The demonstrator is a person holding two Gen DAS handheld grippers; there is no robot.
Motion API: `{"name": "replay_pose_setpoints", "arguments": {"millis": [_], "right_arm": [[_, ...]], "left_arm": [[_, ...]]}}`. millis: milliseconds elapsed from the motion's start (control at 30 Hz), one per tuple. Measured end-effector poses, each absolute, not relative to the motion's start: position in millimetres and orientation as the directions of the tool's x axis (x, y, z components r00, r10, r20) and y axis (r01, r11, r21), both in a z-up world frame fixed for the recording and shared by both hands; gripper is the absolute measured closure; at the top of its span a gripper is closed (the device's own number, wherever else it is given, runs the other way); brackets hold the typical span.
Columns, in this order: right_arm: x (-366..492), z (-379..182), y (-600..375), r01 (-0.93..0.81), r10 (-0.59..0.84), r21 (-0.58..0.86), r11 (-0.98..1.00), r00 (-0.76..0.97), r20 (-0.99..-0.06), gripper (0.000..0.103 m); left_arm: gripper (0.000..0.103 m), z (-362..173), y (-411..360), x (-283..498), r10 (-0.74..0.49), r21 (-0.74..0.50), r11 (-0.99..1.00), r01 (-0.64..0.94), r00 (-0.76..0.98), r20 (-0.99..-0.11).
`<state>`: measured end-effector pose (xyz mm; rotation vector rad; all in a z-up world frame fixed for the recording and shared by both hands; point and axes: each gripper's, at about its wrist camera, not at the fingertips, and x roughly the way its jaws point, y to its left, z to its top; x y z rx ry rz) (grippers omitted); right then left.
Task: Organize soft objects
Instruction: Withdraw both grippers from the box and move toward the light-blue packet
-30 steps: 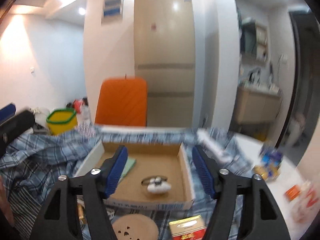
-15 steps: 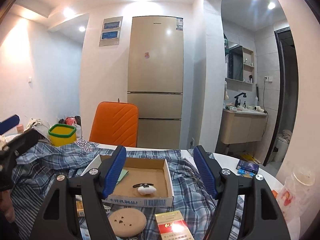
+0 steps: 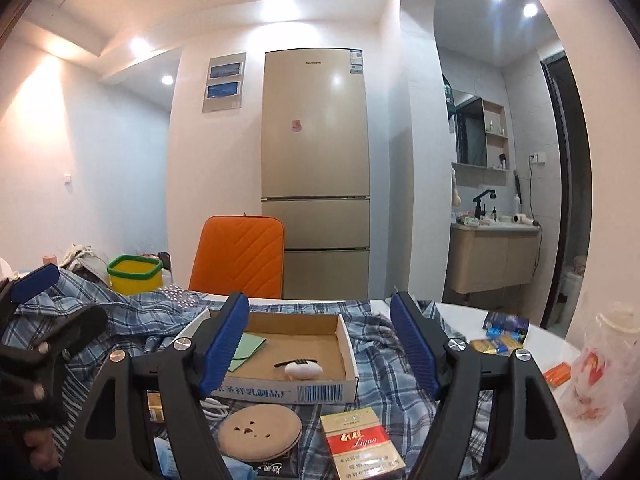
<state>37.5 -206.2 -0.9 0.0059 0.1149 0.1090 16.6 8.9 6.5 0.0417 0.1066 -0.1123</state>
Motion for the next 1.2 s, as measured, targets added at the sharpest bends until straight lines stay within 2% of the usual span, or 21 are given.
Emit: {"name": "replay_pose_setpoints", "arguments": {"millis": [100, 367, 433, 800, 933, 1200], "right_arm": [[35, -1, -212, -0.101, 0.105, 0.039, 0.994, 0.989, -0.103, 0.016], [36, -4, -207, -0.112, 0.114, 0.026, 0.993, 0.987, -0.113, 0.014], [34, -4, -210, -0.113, 0.116, 0.035, 0.993, 0.988, -0.105, 0.0], [25, -1, -215, -0.101, 0.103, 0.047, 0.994, 0.993, -0.061, 0.0], [19, 3, -217, -0.076, 0.077, 0.027, 0.997, 0.997, -0.031, 0.0], [28, 1, -215, -0.086, 0.087, 0.019, 0.996, 0.994, -0.072, 0.0]], "left_arm": [[0.001, 6, 12, 16, -0.11, 0.02, 0.993, 0.113, 0.988, -0.112], [0.0, 5, 7, 10, -0.105, 0.044, 0.993, 0.11, 0.989, -0.099], [0.0, 6, 8, 9, -0.103, 0.039, 0.993, 0.107, 0.99, -0.094], [0.0, 14, 25, 4, -0.101, -0.032, 0.995, 0.099, 0.993, -0.067], [0.0, 12, 27, 9, -0.118, -0.051, 0.992, 0.113, 0.988, -0.103], [0.0, 10, 22, 9, -0.115, -0.035, 0.993, 0.112, 0.987, -0.11]]}}
